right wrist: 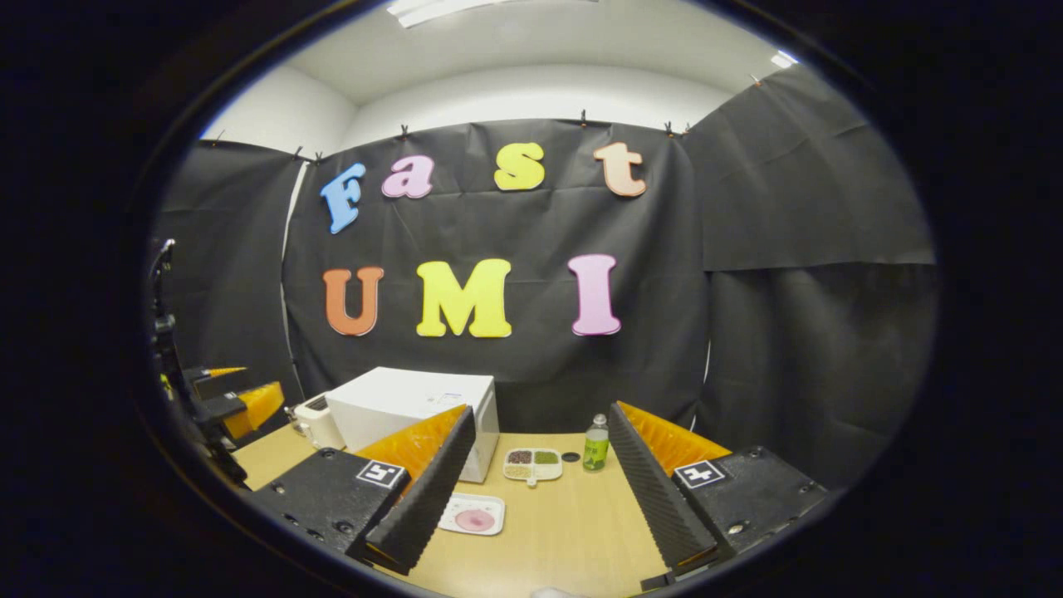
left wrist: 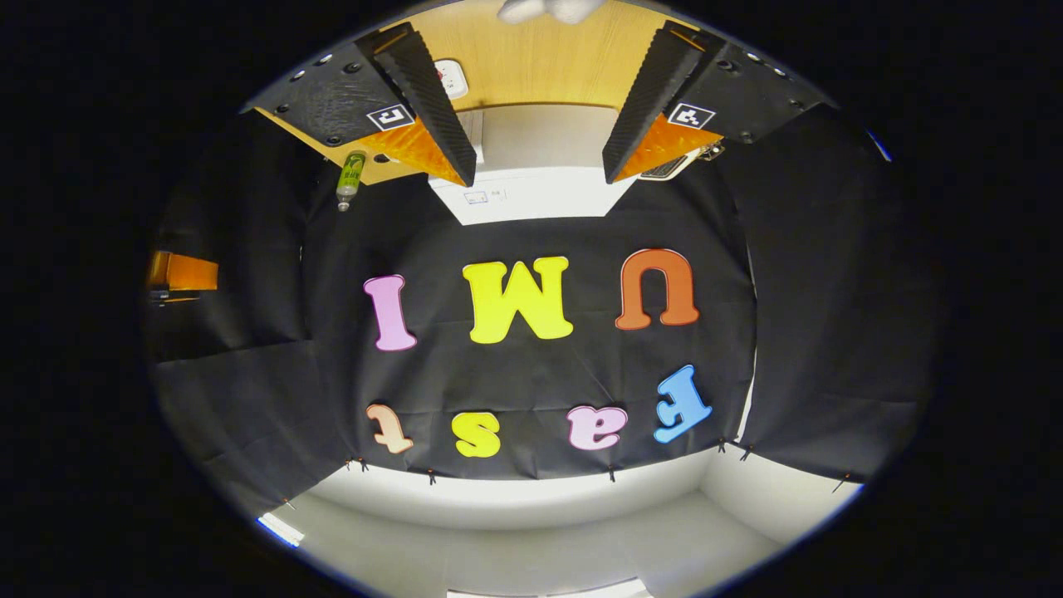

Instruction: Open the microwave oven with the left hand, put the food in, and close the microwave oven.

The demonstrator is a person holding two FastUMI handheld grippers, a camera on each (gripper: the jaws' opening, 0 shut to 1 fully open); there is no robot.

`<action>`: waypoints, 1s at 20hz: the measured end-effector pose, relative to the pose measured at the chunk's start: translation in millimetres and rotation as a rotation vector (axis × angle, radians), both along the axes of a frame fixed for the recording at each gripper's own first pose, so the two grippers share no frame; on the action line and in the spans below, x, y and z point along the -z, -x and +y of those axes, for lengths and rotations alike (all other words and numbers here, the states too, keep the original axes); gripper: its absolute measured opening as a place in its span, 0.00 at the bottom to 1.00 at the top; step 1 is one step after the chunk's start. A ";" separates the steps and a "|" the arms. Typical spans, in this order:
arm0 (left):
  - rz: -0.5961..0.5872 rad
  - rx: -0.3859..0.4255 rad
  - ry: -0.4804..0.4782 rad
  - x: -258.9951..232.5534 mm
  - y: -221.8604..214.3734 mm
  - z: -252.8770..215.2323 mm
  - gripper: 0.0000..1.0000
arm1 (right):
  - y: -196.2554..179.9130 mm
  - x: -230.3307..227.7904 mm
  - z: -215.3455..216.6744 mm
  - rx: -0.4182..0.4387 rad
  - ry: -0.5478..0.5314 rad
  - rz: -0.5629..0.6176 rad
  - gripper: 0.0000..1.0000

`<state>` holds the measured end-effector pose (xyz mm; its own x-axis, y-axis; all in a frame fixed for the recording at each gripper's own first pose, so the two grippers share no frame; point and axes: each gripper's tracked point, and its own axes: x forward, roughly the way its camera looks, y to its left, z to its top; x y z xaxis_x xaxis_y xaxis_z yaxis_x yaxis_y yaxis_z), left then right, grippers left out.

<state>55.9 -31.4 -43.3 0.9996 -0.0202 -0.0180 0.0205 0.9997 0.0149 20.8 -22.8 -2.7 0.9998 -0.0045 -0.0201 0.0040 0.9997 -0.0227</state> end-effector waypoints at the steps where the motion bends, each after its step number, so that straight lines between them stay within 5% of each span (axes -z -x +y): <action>1: 0.002 0.016 0.022 8.3 -8.3 -9.8 0.95 | 0.1 -0.4 -4.3 0.006 0.004 0.007 1.00; 6: -0.032 0.076 0.119 47.4 -60.1 -54.1 0.95 | 3.5 3.7 -37.1 0.067 0.050 0.044 1.00; 11: 0.052 0.081 0.080 115.2 -122.5 -80.7 0.95 | 4.6 7.8 -61.0 0.111 0.088 0.068 0.96; 12: 0.066 0.084 0.082 127.1 -136.3 -84.8 0.84 | 4.1 10.2 -63.7 0.114 0.083 0.074 1.00; 13: 0.073 0.080 0.079 139.2 -150.7 -87.5 0.95 | 4.9 14.2 -67.9 0.123 0.084 0.086 1.00; 16: 0.106 0.060 0.047 177.6 -191.9 -91.7 0.95 | 5.8 26.6 -83.3 0.157 0.103 0.119 1.00; 18: 0.118 0.048 0.048 198.1 -215.3 -92.7 0.92 | 7.4 31.4 -90.9 0.177 0.099 0.133 0.96; 19: 0.132 0.051 0.060 207.2 -224.7 -95.0 0.82 | 8.0 35.2 -94.3 0.184 0.100 0.141 0.96; 20: 0.137 0.060 0.081 214.2 -233.5 -98.6 0.91 | 8.2 39.2 -98.6 0.195 0.109 0.151 0.96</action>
<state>289.3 -130.0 -257.5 0.9849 -0.0866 -0.1503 0.0763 0.9944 -0.0730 12.6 -121.4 -41.9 0.9656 -0.2069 -0.1577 0.1846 0.9720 -0.1451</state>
